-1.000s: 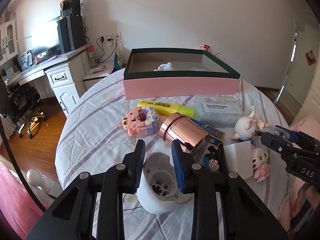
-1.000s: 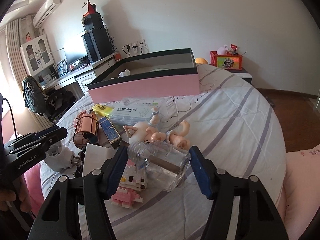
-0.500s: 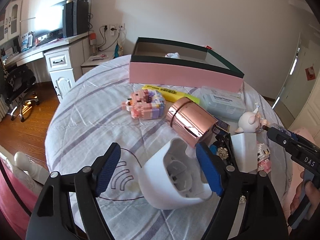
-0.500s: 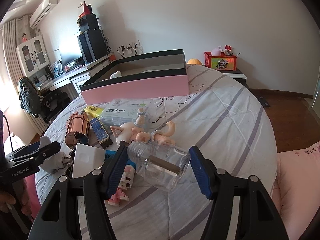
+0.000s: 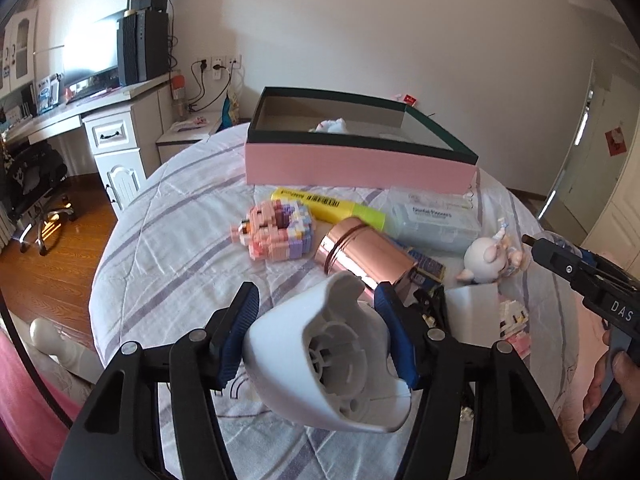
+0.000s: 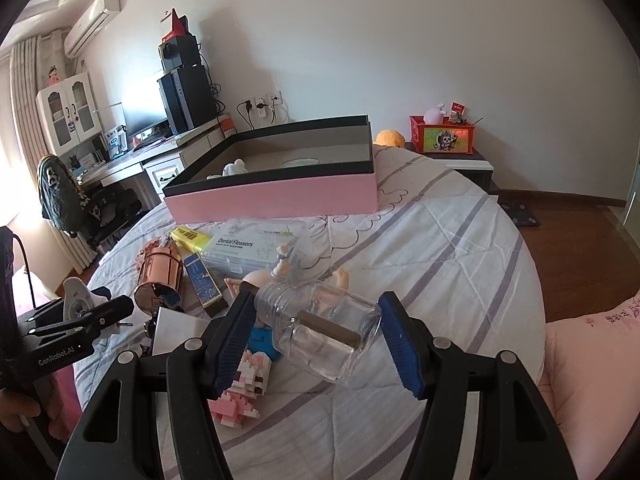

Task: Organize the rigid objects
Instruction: 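Lower both items into the pink box and open both tools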

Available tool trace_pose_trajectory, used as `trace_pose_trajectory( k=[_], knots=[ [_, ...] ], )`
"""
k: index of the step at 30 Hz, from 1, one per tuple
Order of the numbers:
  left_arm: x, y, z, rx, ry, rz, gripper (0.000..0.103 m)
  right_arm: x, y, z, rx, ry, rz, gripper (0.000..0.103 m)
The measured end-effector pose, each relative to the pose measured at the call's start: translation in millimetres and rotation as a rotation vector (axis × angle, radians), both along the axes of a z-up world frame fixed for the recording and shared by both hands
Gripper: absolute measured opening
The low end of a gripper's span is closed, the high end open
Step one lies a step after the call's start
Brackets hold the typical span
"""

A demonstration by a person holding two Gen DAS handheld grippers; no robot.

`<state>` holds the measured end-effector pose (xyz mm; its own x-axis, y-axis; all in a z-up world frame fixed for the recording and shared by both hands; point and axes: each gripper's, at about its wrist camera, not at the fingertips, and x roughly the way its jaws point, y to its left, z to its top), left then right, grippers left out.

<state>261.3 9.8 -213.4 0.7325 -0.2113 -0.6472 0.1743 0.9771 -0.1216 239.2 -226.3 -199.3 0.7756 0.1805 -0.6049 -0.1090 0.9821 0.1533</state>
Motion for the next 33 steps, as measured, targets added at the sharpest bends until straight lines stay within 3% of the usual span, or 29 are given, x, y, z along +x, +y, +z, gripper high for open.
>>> trace_pose_trajectory(
  k=[9, 13, 18, 23, 28, 33],
  knots=[
    [65.4, -29.6, 68.8, 0.054, -0.13, -0.068, 0.061, 51.7, 21.2, 48.8, -0.082, -0.1, 0.065, 0.065],
    [125.2, -38.1, 82.6, 0.042, -0.091, -0.101, 0.061, 98.5, 32.7, 66.5, -0.117, -0.114, 0.101, 0.065],
    [206.4, -40.0, 76.5, 0.081, -0.01, -0.064, 0.061, 174.5, 41.1, 68.7, -0.141, -0.057, 0.12, 0.065],
    [266.7, -38.0, 51.4, 0.102, 0.094, -0.029, 0.061, 239.0, 44.8, 44.2, -0.168, 0.041, 0.111, 0.065],
    [285.3, -41.5, 25.0, 0.122, 0.154, -0.021, 0.061, 276.3, 45.3, 14.2, -0.191, 0.136, 0.093, 0.065],
    [288.8, -43.7, 12.2, 0.143, 0.174, 0.013, 0.066, 282.5, 40.8, 2.9, -0.177, 0.154, 0.082, 0.065]
  ],
)
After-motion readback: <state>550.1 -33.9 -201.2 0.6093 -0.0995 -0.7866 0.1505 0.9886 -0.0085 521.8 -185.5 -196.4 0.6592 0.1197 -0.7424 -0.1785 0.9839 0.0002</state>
